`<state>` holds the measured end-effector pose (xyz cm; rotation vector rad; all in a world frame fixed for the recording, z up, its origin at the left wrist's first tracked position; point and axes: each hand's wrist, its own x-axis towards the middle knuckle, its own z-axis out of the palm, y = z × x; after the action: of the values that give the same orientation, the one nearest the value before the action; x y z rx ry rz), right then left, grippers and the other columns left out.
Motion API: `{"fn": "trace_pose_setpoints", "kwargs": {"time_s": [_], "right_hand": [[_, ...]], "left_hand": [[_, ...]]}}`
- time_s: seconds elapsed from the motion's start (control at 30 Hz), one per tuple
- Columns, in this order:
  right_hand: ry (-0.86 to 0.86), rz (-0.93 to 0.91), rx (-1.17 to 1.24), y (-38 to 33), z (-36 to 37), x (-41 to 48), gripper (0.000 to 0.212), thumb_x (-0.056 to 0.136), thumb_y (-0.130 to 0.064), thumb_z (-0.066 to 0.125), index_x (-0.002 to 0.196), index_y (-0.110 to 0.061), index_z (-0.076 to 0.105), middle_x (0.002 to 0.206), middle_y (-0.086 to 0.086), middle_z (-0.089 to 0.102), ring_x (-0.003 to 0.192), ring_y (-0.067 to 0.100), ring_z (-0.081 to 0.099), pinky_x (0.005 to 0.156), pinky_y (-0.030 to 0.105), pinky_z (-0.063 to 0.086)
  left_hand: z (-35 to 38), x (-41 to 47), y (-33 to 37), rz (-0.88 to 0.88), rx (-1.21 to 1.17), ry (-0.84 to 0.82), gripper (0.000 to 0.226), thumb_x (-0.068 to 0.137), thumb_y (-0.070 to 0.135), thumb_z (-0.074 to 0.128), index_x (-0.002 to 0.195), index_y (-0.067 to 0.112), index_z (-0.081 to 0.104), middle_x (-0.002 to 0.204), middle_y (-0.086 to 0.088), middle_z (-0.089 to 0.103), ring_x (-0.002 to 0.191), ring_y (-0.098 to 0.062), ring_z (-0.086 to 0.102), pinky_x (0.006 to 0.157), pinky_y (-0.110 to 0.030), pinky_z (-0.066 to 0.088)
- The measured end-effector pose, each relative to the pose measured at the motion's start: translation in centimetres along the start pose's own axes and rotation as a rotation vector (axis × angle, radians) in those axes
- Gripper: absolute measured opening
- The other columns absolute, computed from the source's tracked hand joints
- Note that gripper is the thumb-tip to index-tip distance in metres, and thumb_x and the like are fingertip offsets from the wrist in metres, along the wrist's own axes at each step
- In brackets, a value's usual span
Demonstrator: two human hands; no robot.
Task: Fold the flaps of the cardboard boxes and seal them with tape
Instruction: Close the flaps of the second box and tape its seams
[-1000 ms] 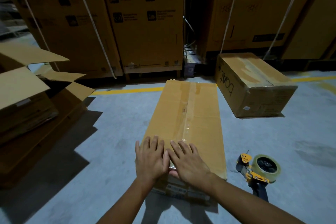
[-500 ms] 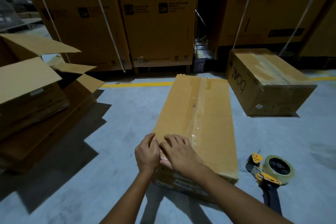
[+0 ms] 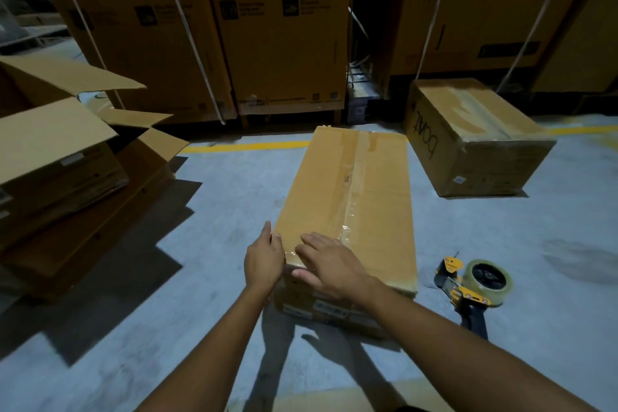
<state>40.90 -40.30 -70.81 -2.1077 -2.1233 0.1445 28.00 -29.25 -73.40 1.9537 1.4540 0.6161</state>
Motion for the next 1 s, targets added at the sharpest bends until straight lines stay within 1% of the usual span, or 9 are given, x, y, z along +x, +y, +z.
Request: {"fn": "trace_pose_setpoints", "kwargs": {"time_s": [0.1, 0.2, 0.33, 0.43, 0.57, 0.67, 0.8, 0.9, 1.0], "right_hand": [[0.034, 0.042, -0.192, 1.5, -1.0, -2.3, 0.048, 0.1, -0.056, 0.04, 0.121, -0.018, 0.06, 0.14, 0.01, 0.054, 0.13, 0.031, 0.047, 0.106, 0.048, 0.039], [0.099, 0.233, -0.296, 3.4, -0.7, -5.3, 0.06, 0.098, -0.064, 0.027, 0.119, -0.019, 0.061, 0.131, 0.01, 0.058, 0.12, 0.03, 0.052, 0.096, 0.049, 0.042], [0.162, 0.45, -0.195, 4.2, 0.8, -6.7, 0.061, 0.095, -0.066, 0.031, 0.129, -0.022, 0.057, 0.142, 0.013, 0.054, 0.126, 0.036, 0.049, 0.096, 0.054, 0.041], [0.154, 0.483, -0.127, 4.1, 0.3, -6.2, 0.063, 0.089, -0.067, 0.033, 0.132, -0.027, 0.055, 0.148, 0.009, 0.049, 0.131, 0.032, 0.045, 0.098, 0.053, 0.037], [0.166, 0.576, -0.053, 5.9, -1.4, -4.7, 0.058, 0.093, -0.067, 0.036, 0.133, -0.028, 0.054, 0.14, 0.002, 0.05, 0.126, 0.024, 0.042, 0.097, 0.046, 0.034], [0.207, 0.806, 0.044, 7.7, -2.3, -2.8, 0.054, 0.095, -0.061, 0.045, 0.134, -0.023, 0.052, 0.143, 0.006, 0.045, 0.13, 0.029, 0.038, 0.102, 0.052, 0.033], [0.231, 1.099, 0.359, 9.9, -2.7, -0.9, 0.069, 0.094, -0.056, 0.056, 0.146, -0.016, 0.034, 0.151, 0.017, 0.034, 0.133, 0.041, 0.04, 0.104, 0.054, 0.04], [0.256, 1.083, 0.376, 10.7, -2.4, 0.1, 0.075, 0.091, -0.058, 0.06, 0.147, -0.017, 0.031, 0.145, 0.017, 0.04, 0.129, 0.04, 0.045, 0.103, 0.051, 0.041], [0.254, 1.016, 0.361, 11.6, -2.6, 0.4, 0.077, 0.088, -0.062, 0.061, 0.147, -0.02, 0.034, 0.145, 0.015, 0.042, 0.13, 0.037, 0.046, 0.105, 0.05, 0.041]], "left_hand": [[0.1, -1.0, 1.8, 0.268, 0.311, -0.008, 0.051, 0.103, 0.031, 0.041, 0.15, 0.01, 0.037, 0.155, -0.016, 0.039, 0.144, -0.03, 0.033, 0.117, -0.044, 0.028], [2.2, -3.3, 3.6, 0.448, 0.497, -0.093, 0.052, 0.104, 0.04, 0.033, 0.15, 0.016, 0.035, 0.162, -0.012, 0.026, 0.15, -0.028, 0.021, 0.122, -0.047, 0.018], [3.5, -3.8, 3.8, 0.473, 0.584, -0.078, 0.066, 0.097, 0.048, 0.012, 0.15, 0.023, 0.041, 0.16, -0.003, 0.033, 0.149, -0.024, 0.027, 0.119, -0.048, 0.021], [3.3, -3.4, 3.7, 0.472, 0.643, -0.148, 0.073, 0.093, 0.056, 0.005, 0.153, 0.025, 0.032, 0.163, -0.002, 0.025, 0.151, -0.024, 0.02, 0.119, -0.05, 0.016], [3.3, -1.0, 5.2, 0.383, 0.583, -0.213, 0.069, 0.099, 0.062, 0.021, 0.156, 0.023, 0.02, 0.166, -0.008, 0.012, 0.152, -0.029, 0.008, 0.119, -0.058, 0.006], [3.5, 2.8, 6.7, 0.288, 0.542, -0.152, 0.062, 0.101, 0.055, 0.032, 0.151, 0.018, 0.03, 0.162, -0.012, 0.021, 0.149, -0.035, 0.016, 0.116, -0.061, 0.017], [4.1, 7.9, 7.8, 0.1, 0.351, -0.142, 0.056, 0.097, 0.05, 0.045, 0.138, 0.013, 0.042, 0.145, -0.017, 0.042, 0.13, -0.04, 0.043, 0.103, -0.055, 0.038], [4.0, 10.0, 8.5, -0.085, 0.081, -0.128, 0.059, 0.093, 0.047, 0.054, 0.139, 0.012, 0.045, 0.135, -0.014, 0.056, 0.12, -0.038, 0.054, 0.094, -0.045, 0.046], [3.6, 10.6, 8.3, -0.142, 0.101, -0.137, 0.063, 0.087, 0.045, 0.058, 0.14, 0.017, 0.041, 0.132, -0.015, 0.056, 0.115, -0.039, 0.056, 0.091, -0.044, 0.049]]}}
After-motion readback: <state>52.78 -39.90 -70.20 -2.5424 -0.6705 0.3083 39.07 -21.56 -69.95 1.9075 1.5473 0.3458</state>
